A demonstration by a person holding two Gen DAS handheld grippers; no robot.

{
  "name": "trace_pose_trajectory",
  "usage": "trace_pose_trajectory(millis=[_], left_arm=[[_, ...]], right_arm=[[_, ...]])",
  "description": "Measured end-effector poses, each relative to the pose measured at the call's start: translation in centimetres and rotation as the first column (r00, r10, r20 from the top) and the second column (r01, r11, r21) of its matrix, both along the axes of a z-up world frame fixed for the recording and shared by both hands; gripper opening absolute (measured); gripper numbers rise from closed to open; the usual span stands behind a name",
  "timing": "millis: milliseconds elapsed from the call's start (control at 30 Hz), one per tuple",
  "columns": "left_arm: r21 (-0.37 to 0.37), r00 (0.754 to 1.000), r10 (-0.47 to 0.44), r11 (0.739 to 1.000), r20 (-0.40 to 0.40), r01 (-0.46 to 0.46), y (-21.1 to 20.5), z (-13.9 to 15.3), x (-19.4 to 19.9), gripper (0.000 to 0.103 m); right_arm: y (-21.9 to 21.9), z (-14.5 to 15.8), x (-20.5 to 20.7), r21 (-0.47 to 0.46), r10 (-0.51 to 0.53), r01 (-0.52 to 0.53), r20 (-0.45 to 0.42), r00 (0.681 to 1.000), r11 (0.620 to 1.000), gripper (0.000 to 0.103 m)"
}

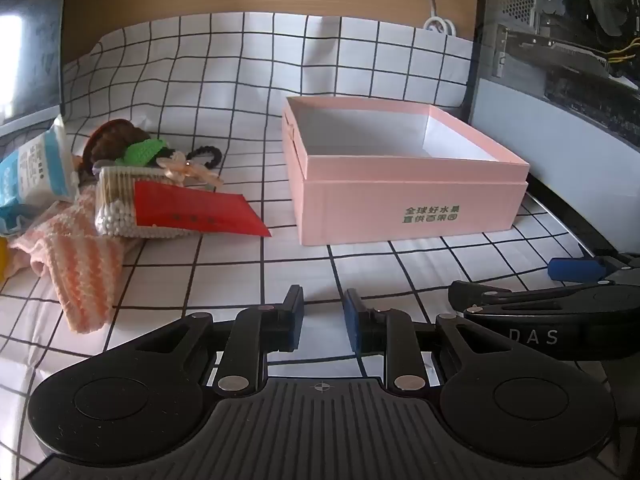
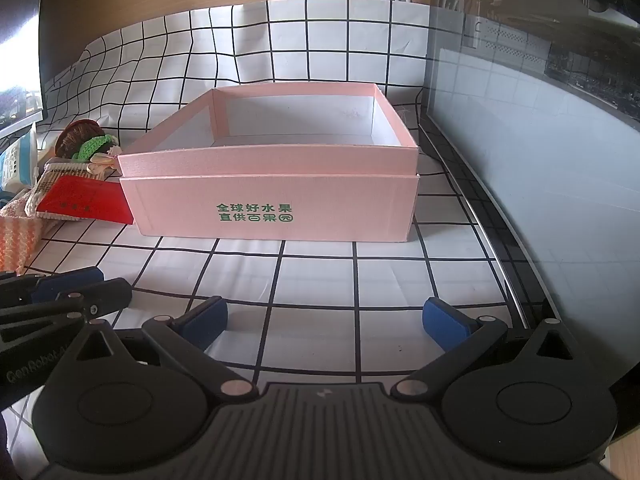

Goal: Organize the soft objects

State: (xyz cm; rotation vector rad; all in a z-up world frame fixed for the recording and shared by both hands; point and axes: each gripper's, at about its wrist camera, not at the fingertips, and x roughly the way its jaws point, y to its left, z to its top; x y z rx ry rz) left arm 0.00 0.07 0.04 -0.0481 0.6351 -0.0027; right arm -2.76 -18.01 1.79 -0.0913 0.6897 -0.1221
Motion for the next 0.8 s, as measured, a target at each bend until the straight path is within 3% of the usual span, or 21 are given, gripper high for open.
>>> trace_pose_trajectory(millis=[800], left_arm=[[0.005,1.000,0.000,1.000,0.000,0.000,0.02,-0.01,0.00,0.026]], right_arm=[[-0.02,-0.01,0.00,0.000,0.000,0.000,0.000,1.000,1.000,0.103]])
